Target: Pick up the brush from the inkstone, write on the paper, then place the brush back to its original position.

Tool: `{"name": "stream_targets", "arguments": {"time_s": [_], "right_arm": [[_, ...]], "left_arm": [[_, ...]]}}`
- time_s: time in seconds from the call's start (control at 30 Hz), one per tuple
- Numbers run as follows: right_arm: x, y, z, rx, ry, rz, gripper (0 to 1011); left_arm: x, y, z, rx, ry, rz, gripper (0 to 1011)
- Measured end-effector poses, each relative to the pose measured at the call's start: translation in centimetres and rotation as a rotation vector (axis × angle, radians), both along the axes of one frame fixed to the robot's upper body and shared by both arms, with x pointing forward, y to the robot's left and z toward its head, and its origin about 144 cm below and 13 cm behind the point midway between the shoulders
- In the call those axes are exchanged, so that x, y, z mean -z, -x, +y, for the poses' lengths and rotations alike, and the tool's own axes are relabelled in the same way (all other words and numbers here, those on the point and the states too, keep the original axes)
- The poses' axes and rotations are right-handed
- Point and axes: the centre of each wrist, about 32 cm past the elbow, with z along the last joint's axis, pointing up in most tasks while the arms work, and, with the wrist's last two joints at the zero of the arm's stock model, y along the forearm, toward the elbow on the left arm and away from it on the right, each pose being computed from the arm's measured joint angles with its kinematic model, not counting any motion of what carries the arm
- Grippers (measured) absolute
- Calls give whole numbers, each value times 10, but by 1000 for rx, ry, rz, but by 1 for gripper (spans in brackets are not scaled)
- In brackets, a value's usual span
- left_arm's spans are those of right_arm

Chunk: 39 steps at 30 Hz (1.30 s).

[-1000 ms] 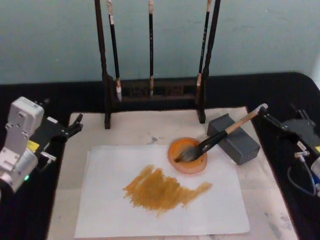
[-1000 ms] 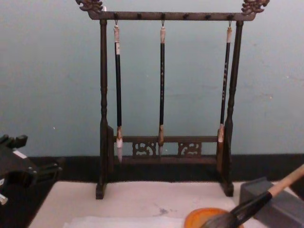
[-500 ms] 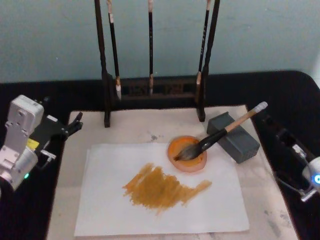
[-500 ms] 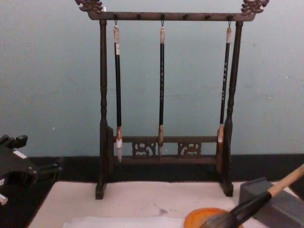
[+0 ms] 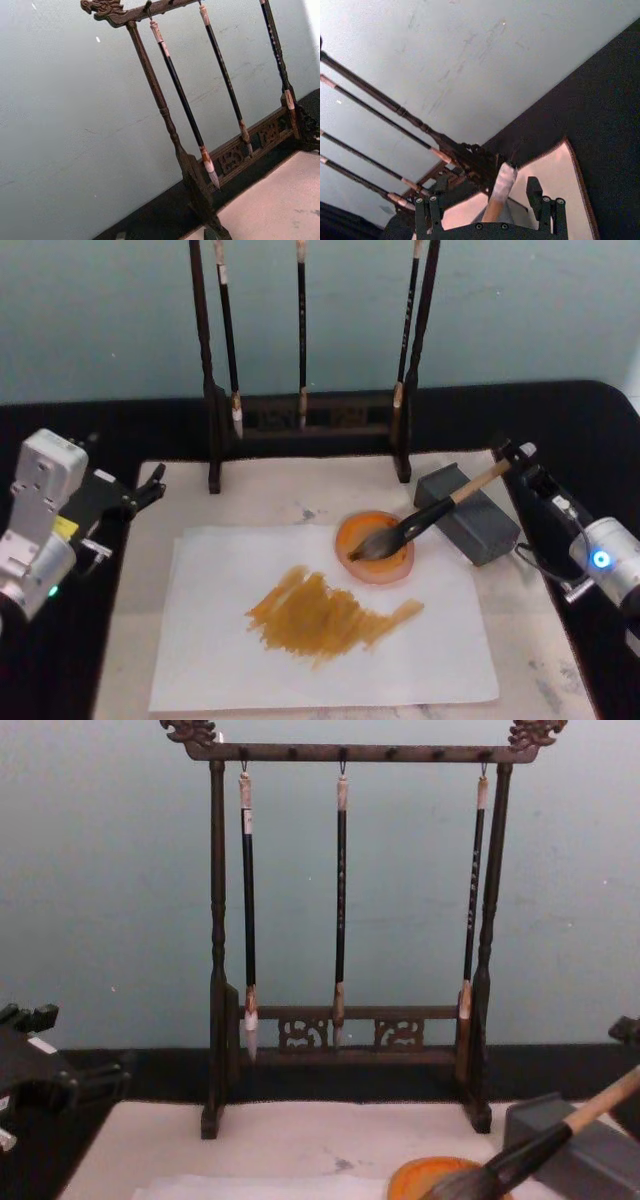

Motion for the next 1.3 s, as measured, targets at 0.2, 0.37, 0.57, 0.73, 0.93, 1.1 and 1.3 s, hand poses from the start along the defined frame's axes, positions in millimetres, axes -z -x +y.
{"name": "stream_targets", "arguments": {"time_s": [0.2, 0.37, 0.57, 0.73, 0.93, 1.1, 1.3], "right_arm": [[-1, -10, 1, 4, -13, -11, 1000], [0, -11, 1, 4, -13, -12, 1000], [0, -10, 1, 5, -15, -11, 942], [0, -10, 1, 5, -16, -10, 837], [0, -9, 1, 5, -17, -9, 647], [0, -9, 1, 5, -17, -8, 480], [0, -9, 1, 5, -17, -7, 277]], "left_arm": [[0, 0, 0, 0, 0, 0, 1009], [0, 0, 0, 0, 0, 0, 1010], [0, 0, 0, 0, 0, 0, 1010], [0, 0, 0, 0, 0, 0, 1010], [0, 0, 0, 0, 0, 0, 1009], [0, 0, 0, 0, 0, 0, 1009], [0, 0, 0, 0, 0, 0, 1010]]}}
